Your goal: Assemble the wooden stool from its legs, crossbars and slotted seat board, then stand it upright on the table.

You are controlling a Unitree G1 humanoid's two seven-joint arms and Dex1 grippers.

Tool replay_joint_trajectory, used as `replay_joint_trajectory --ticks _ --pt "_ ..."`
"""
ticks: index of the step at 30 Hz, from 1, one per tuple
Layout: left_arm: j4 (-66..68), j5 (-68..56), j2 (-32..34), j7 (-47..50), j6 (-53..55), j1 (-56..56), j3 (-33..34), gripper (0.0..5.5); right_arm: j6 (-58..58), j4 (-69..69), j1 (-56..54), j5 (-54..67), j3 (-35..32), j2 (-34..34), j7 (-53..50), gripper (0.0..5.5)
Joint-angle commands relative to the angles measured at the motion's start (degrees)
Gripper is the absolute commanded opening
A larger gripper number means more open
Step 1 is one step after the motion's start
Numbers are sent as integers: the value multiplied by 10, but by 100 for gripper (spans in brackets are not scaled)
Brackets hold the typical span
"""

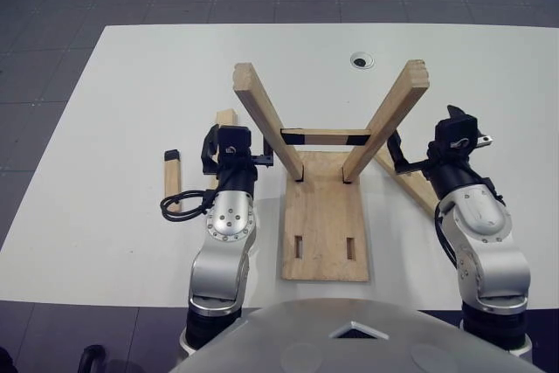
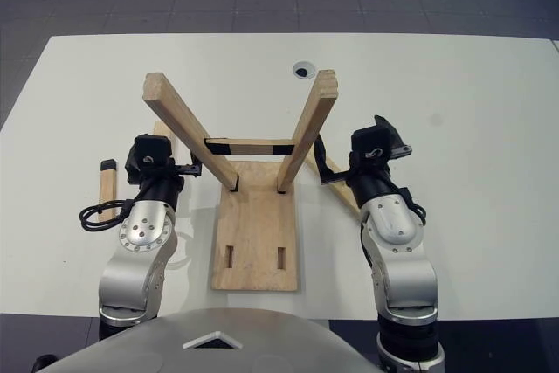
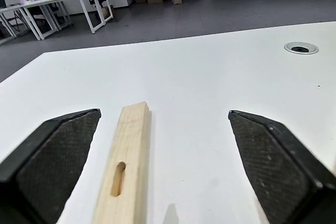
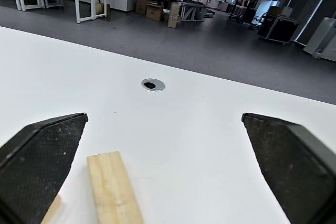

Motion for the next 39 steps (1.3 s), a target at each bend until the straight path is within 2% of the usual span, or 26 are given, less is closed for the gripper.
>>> replay_joint_trajectory --ticks 1,6,9,11,12,14,16,17,19,27,34,39 --pt "20 -55 34 -41 -9 -23 131 452 -2 6 1 5 -68 -2 -10 550" --pt "61 -123 84 -56 2 -94 305 452 15 27 -16 33 -195 -8 -25 550" --pt "60 -135 83 -45 8 -111 331 452 34 26 -22 37 -215 -5 -32 550" --pt "31 -143 61 -50 23 -102 295 452 54 3 -25 42 -185 10 -32 550" --pt "5 -141 46 -54 30 -83 235 452 63 -17 -28 44 -144 23 -32 550" --pt "-34 -135 9 -47 49 -24 55 452 81 -65 -37 40 -15 65 -45 550" --pt "-33 -126 -23 -23 56 25 -82 452 89 -90 -40 27 99 104 -64 550" --pt "-29 -122 -35 -11 57 44 -128 452 88 -94 -35 19 141 119 -73 550" --pt "-34 -117 -51 5 62 64 -178 452 88 -96 -21 12 183 136 -86 550" --pt "-49 -103 -37 11 62 56 -132 452 86 -90 0 5 171 139 -88 550" --pt "-63 -96 -25 10 56 52 -105 452 77 -86 0 0 128 117 -76 550" --pt "-85 -91 -10 1 57 40 -77 452 70 -80 -21 2 39 83 -59 550"
